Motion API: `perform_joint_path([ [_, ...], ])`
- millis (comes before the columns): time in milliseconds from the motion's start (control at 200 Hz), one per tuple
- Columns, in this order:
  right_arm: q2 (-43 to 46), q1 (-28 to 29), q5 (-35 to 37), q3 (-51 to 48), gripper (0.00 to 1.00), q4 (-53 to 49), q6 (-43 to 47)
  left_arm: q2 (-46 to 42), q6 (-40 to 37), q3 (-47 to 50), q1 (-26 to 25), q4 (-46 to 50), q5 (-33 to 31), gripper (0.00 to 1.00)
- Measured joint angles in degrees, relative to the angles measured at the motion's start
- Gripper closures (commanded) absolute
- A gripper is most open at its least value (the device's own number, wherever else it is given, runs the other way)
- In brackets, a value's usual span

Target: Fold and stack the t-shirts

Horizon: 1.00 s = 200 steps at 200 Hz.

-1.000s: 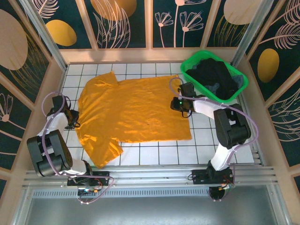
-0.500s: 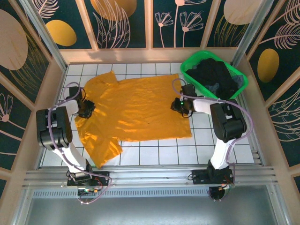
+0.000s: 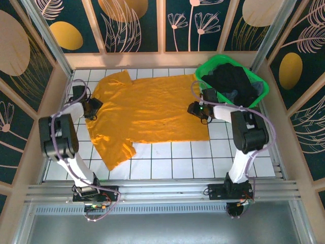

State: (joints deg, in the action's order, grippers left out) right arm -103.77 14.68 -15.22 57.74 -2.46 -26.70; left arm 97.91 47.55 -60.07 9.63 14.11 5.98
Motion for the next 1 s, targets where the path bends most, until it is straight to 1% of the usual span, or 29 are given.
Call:
perform_joint_path([
  [125, 10.25, 0.63, 1.53, -5.79, 0.55, -0.68, 0.90, -16.06, 0.55, 8.85, -0.79, 4.92, -4.85, 0.48],
  [225, 18.08, 2.40, 2.78, -9.79, 0.56, -1.90, 0.87, -26.62, 2.73, 16.76, -4.44, 11.32, -7.39, 0.53],
  [320, 23.26, 5.05, 3.65, -12.92, 0.56, -4.74, 0.83, -35.06, 5.92, 25.79, -7.69, 18.08, -6.71, 0.57],
  [370, 25.03, 6.36, 3.82, -14.34, 0.56, -6.56, 0.68, -40.26, 8.17, 30.36, -8.39, 22.86, -5.90, 0.55],
  [410, 25.99, 7.15, 3.82, -15.30, 0.56, -8.02, 0.61, -43.60, 9.55, 32.87, -8.94, 26.16, -5.25, 0.56],
  [465, 26.91, 7.89, 3.82, -16.35, 0.56, -9.88, 0.42, -47.12, 11.43, 34.91, -10.29, 30.27, -3.82, 0.55],
  [531, 27.23, 8.52, 3.80, -17.07, 0.55, -11.61, 0.39, -48.65, 12.72, 35.98, -12.09, 32.59, -1.62, 0.53],
  [651, 27.23, 9.38, 3.82, -17.40, 0.55, -13.35, 0.39, -47.34, 13.62, 36.52, -14.64, 34.77, 0.68, 0.51],
  [831, 27.23, 9.70, 3.85, -17.40, 0.55, -13.49, 0.42, -46.88, 14.62, 37.83, -16.57, 34.88, 2.38, 0.52],
  [936, 27.26, 9.70, 3.87, -17.40, 0.56, -13.49, 0.39, -46.77, 16.63, 38.47, -17.49, 34.23, 1.75, 0.58],
  [961, 27.28, 9.70, 3.89, -17.42, 0.56, -13.51, 0.37, -46.53, 17.07, 38.53, -17.70, 34.16, 1.44, 0.61],
  [1001, 27.54, 9.70, 4.28, -17.68, 0.58, -13.46, 0.22, -45.90, 18.53, 38.53, -18.25, 34.10, 0.92, 0.68],
])
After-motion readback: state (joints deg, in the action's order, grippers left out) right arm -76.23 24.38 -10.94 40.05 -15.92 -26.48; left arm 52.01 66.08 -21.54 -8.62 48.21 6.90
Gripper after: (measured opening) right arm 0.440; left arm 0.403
